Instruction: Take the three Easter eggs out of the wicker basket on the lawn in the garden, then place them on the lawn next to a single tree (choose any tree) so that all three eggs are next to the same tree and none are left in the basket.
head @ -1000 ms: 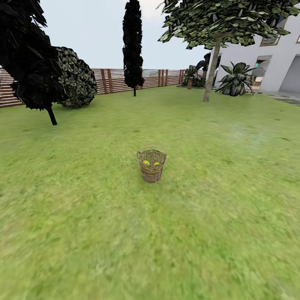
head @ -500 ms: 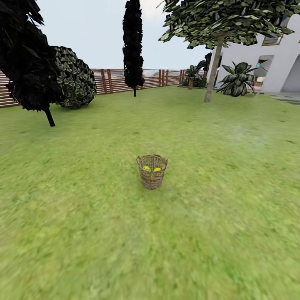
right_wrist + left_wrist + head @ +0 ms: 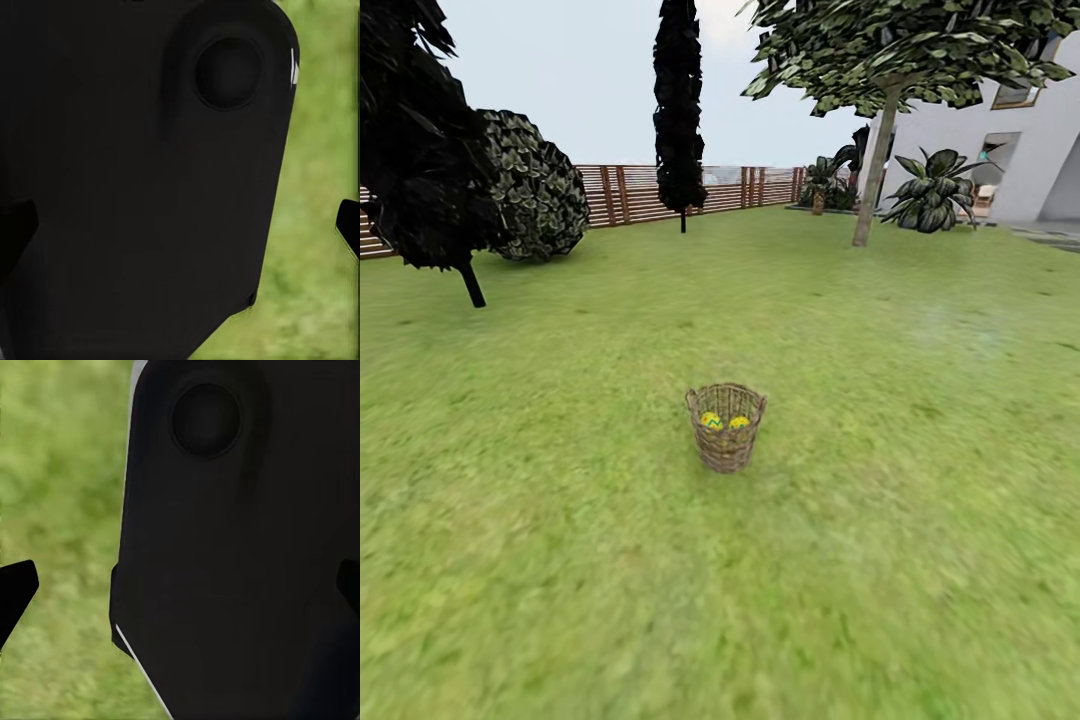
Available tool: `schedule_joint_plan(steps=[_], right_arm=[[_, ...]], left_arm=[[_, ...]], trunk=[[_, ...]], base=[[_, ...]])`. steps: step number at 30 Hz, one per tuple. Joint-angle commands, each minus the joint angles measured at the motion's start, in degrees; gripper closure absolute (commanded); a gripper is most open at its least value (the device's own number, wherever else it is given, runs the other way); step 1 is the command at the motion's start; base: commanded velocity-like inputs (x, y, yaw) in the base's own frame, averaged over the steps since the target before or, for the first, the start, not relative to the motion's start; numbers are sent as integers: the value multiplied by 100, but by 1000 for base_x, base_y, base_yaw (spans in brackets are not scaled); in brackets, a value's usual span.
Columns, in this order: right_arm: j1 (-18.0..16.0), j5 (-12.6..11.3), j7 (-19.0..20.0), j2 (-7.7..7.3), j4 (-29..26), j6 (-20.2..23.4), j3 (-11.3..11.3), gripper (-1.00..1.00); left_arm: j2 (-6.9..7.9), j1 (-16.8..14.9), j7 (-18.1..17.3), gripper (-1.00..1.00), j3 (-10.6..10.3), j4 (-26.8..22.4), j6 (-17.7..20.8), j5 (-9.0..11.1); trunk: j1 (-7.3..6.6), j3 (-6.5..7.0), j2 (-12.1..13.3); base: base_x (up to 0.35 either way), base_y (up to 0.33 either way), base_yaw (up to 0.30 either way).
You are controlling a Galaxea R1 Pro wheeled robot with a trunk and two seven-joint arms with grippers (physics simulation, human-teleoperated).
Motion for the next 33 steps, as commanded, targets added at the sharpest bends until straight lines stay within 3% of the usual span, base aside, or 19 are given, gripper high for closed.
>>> schedule_joint_plan(steps=[1, 9, 22, 33], right_arm=[[-3, 22, 2, 0, 5, -17, 13, -100], [-3, 16, 2, 0, 5, -17, 13, -100], [-3, 10, 2, -8, -3, -17, 6, -100], [-3, 7, 10, -19, -4, -17, 4, -100]], left_arm=[[-1, -2, 2, -100, 22, -2, -8, 9], [-1, 0, 2, -100, 22, -2, -8, 7], [-1, -1, 2, -100, 22, -2, -8, 6], [-1, -2, 2, -100, 22, -2, -8, 10]], trunk=[[3, -4, -2], [3, -4, -2], [3, -4, -2], [3, -4, -2]], base=[[333, 0, 0], [333, 31, 0], [313, 170, -9], [319, 41, -229]])
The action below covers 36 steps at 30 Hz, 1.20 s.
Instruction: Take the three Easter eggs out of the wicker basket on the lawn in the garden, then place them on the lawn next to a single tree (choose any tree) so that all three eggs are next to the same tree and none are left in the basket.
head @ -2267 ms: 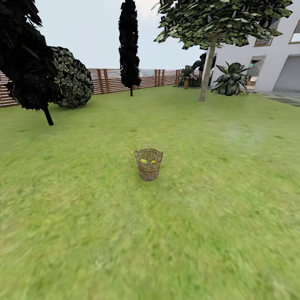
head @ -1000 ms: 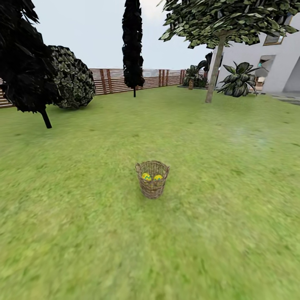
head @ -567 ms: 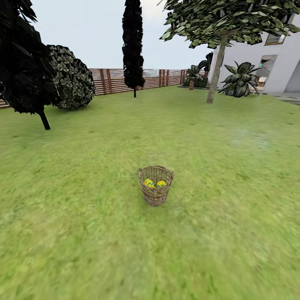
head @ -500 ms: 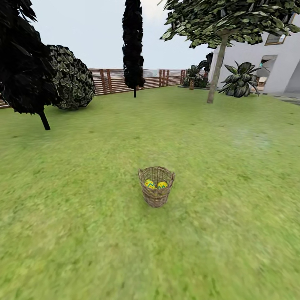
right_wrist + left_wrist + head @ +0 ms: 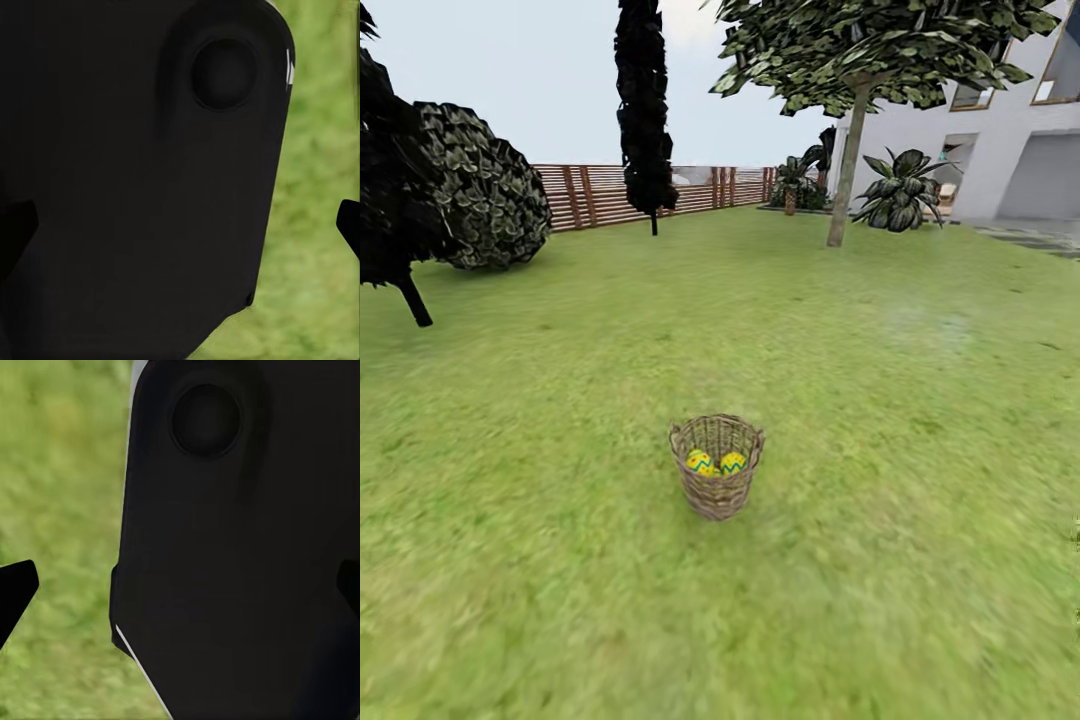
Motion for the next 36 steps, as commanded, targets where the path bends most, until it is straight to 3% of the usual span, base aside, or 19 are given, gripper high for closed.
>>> schedule_joint_plan(steps=[1, 8, 18, 24, 25, 26, 28, 31, 33, 34, 36], right_arm=[[-5, 22, 3, 0, 7, -18, 12, -100], [-5, 22, 3, 9, 7, -18, 12, -100], [-5, 31, 0, 2, -1, -18, 15, -100], [-5, 32, -8, 22, -4, -18, 17, -100], [-36, 38, -23, -42, -723, 30, 1, -100], [-52, 45, -41, -43, -1086, 91, 5, -100], [-95, 43, -62, -43, -1744, 358, 8, -100], [-341, 37, -205, -43, -3078, 1729, 5, -100], [-717, 31, -350, -35, -3720, 2730, 4, -100], [-843, 19, -378, -31, -3827, 2938, 4, -100], [-1441, -21, -474, -15, -4043, 3504, -6, -100]], left_arm=[[-1, 1, 2, -100, 23, -1, -8, 7], [-1, -1, 2, -100, 23, -1, -8, 7], [-1, 2, 2, -100, 23, -1, -8, 5], [-20, 1, -3, -100, 11, -7, -14, -2], [216, -91, -2, -100, -6, -235, 94, -43], [359, -189, -1, -100, 2, -342, 178, -31], [558, -414, -1, -100, 15, -472, 439, -19], [910, -1077, -5, -100, 51, -605, 1291, -4], [1010, -1586, -1, -100, 86, -763, 1841, -3], [1022, -1724, 1, -100, 91, -813, 1965, -3], [1042, -2252, 7, -100, 103, -992, 2416, -3]], trunk=[[3, -5, -2], [3, -5, -2], [3, -5, -2], [3, -5, -2], [3, -5, -2], [3, -5, -2], [3, -5, -2], [3, -5, -2], [3, -5, -2], [3, -5, -2], [3, -5, -2]], base=[[324, 1, -261], [327, 0, -202], [327, 0, -14], [87, 0, 0], [0, 0, 0], [0, 0, 0], [0, 0, 0], [0, 0, 0], [0, 0, 0], [0, 0, 0], [0, 0, 0]])
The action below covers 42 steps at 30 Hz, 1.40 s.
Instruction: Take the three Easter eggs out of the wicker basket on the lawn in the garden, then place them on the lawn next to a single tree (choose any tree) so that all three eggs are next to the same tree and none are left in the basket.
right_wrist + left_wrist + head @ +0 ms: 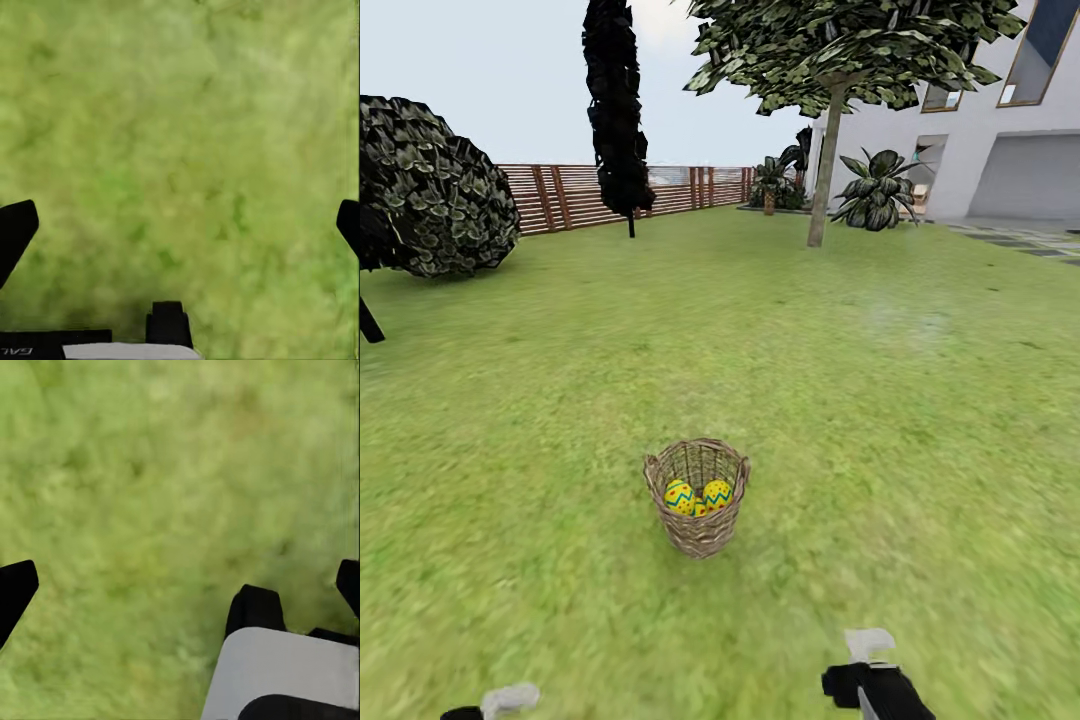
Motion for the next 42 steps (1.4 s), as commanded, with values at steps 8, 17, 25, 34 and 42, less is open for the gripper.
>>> schedule_joint_plan(steps=[8, 17, 25, 34, 42], right_arm=[[-1911, -33, -1063, 28, 104, 473, -19, -100], [-2654, 6, -1223, 17, 81, 508, 10, -100], [-2655, 44, -1225, 19, 30, 593, 37, -100], [-2655, 15, -1205, -5, -164, 789, 32, -100], [-2619, 21, -1199, 23, -165, 788, 40, -100]], left_arm=[[-225, -1476, -9, -100, 383, -780, 588, 437], [-304, -1595, -11, -100, 762, -3672, 845, 2257], [-686, -1318, -3, -100, 741, -4823, 1529, 2574], [-710, -1303, 3, -100, 744, -4621, 1530, 2582], [-705, -1303, 15, -100, 740, -4193, 1514, 2563]], trunk=[[0, -7, -3], [0, -7, -3], [0, -7, -3], [0, -7, -3], [0, -7, -3]], base=[[0, 0, 0], [0, 0, 0], [36, 7, 0], [285, 114, 0], [312, 139, 0]])
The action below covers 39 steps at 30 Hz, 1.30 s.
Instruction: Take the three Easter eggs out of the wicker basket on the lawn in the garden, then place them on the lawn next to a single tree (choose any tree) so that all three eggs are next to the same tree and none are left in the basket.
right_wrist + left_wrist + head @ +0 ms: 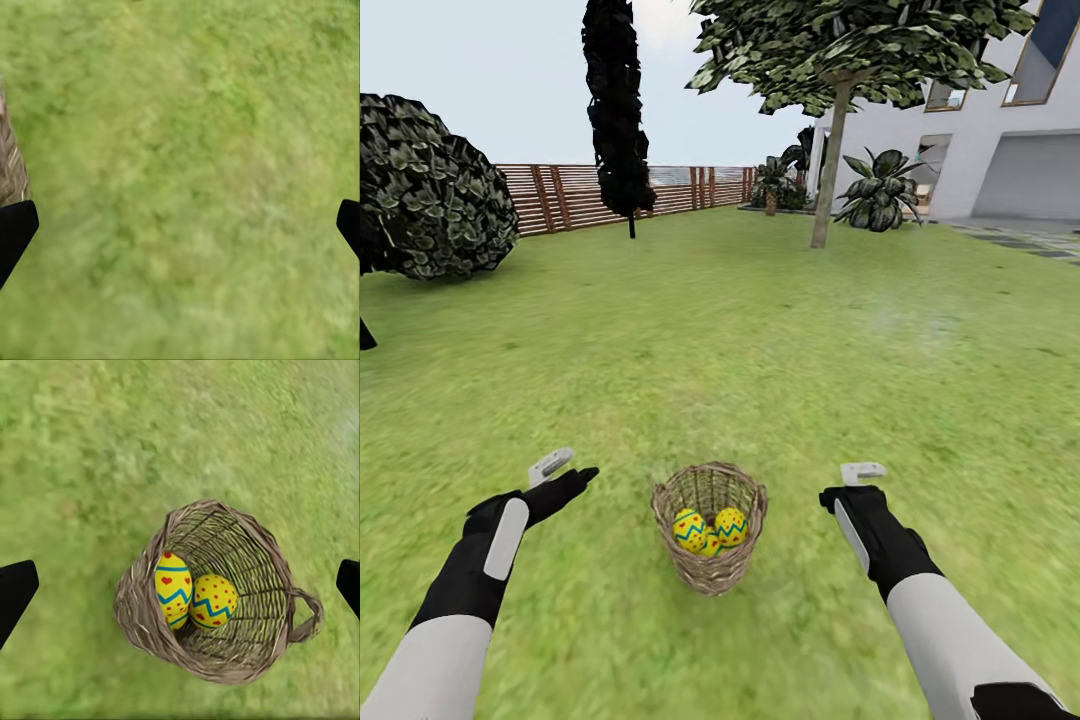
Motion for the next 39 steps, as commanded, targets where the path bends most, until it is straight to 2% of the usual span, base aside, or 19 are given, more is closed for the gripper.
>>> schedule_joint_plan(steps=[1, 11, 13, 16, 18, 19, 22, 25, 28, 33, 39], right_arm=[[-1, 20, -16, 0, -8, 41, 14, -100], [4, 15, -16, 3, -5, 36, 17, -100], [5, 12, -12, 1, -3, 32, 15, -100], [5, 12, -8, 1, -2, 30, 21, -100], [5, 12, -7, 6, -2, 29, 22, -100], [5, 12, -7, 7, -2, 29, 22, -100], [5, 12, -7, 2, -2, 29, 21, -100], [5, 6, -7, 3, 11, 29, 16, -100], [5, 5, -6, 1, 38, 17, 13, -100], [12, 8, -5, 6, 49, 18, 14, -100], [13, 11, -7, 9, 50, 20, 14, -100]], left_arm=[[-3, -3, 3, -100, 7, 23, 30, 29], [-8, -4, 13, -100, 14, 133, 12, 29], [-7, -4, 27, -100, 13, 283, 12, 23], [-6, -4, 36, -100, -6, 778, 12, 12], [-11, -4, 41, -100, -142, 1146, 17, -56], [-9, -4, 43, -100, -272, 1233, 18, -106], [0, -4, 63, -100, -722, 1347, 20, -240], [-2, -4, 184, -100, -945, 1362, 38, -281], [-13, -3, 388, -100, -1011, 1382, 75, -288], [6, -2, 455, -100, -1022, 1401, 73, -289], [15, -2, 536, -100, -1029, 1402, 69, -293]], trunk=[[3, -5, -3], [3, -5, -3], [3, -5, -3], [3, -5, -3], [3, -5, -3], [3, -5, -3], [3, -5, -3], [3, -1, -3], [3, 6, -3], [3, 17, -3], [3, 19, -3]], base=[[313, 140, 0], [320, 94, 0], [332, 7, 0], [332, 2, 0], [332, 0, 0], [332, 0, 0], [218, 0, -23], [59, 0, -185], [11, 0, -269], [2, 0, -246], [11, 0, -40]])
